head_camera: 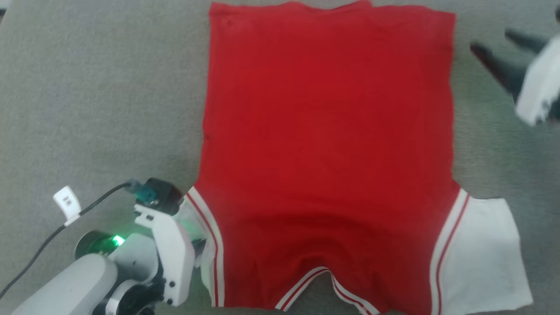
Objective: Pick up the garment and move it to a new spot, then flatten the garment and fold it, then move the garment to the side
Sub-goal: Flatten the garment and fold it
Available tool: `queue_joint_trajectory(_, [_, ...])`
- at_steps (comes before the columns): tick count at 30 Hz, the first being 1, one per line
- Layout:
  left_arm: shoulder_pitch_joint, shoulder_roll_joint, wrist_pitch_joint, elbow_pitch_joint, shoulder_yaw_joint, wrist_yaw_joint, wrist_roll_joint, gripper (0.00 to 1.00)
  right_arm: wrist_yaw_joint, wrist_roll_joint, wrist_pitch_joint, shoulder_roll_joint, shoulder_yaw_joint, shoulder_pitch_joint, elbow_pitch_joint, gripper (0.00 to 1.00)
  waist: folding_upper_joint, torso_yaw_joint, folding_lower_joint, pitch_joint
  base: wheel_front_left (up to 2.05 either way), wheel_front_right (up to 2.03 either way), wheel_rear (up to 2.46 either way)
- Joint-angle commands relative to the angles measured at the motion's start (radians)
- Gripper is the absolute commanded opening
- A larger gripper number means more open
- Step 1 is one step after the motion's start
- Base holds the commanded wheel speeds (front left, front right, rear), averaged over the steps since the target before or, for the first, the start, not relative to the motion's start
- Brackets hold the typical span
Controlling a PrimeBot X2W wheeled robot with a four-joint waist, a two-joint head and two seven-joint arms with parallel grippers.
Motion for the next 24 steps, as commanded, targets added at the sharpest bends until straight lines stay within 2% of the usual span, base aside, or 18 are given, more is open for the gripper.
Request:
queue_joint_trajectory(1, [-0.019,-0.018,-0.003,0.011,-0.007,-0.006,0.015,0.0,0.0,-0.015,0.009,0.017,-0.002,-0.021,0.024,1.0,0.0,0.02,0.0,0.019,0.0,0.0,0.0])
queue_joint_trajectory(5, [-0.059,-0.051,-0.003,0.031,-0.025,-0.03,0.029,0.0,0.0,-0.091,0.051,0.101,-0.019,-0.137,0.201,1.0,0.0,0.055,0.0,0.047,0.0,0.0,0.0])
queue_joint_trajectory(10, [-0.103,-0.094,-0.014,0.071,-0.043,-0.061,0.034,0.0,0.0,-0.156,0.106,0.153,-0.035,-0.247,0.414,1.0,0.0,0.109,0.0,0.084,0.0,0.0,0.0])
queue_joint_trajectory(18, [-0.138,-0.145,-0.033,0.149,-0.063,-0.099,0.039,0.0,0.0,-0.148,0.295,0.223,-0.028,-0.295,0.666,1.0,0.0,0.169,0.0,0.129,0.0,0.0,0.0])
queue_joint_trajectory(19, [-0.142,-0.15,-0.036,0.157,-0.064,-0.103,0.04,0.0,0.0,-0.151,0.311,0.222,-0.024,-0.296,0.689,0.31,0.0,0.173,0.0,0.132,0.0,0.0,0.0])
queue_joint_trajectory(20, [-0.145,-0.155,-0.04,0.166,-0.065,-0.105,0.04,0.0,0.0,-0.157,0.317,0.224,-0.017,-0.298,0.701,0.0,0.0,0.176,0.0,0.134,0.0,0.0,0.0])
queue_joint_trajectory(24, [-0.155,-0.165,-0.051,0.202,-0.063,-0.114,0.035,0.0,0.0,-0.166,0.313,0.217,-0.001,-0.317,0.717,0.0,0.0,0.172,0.0,0.13,0.0,0.0,0.0])
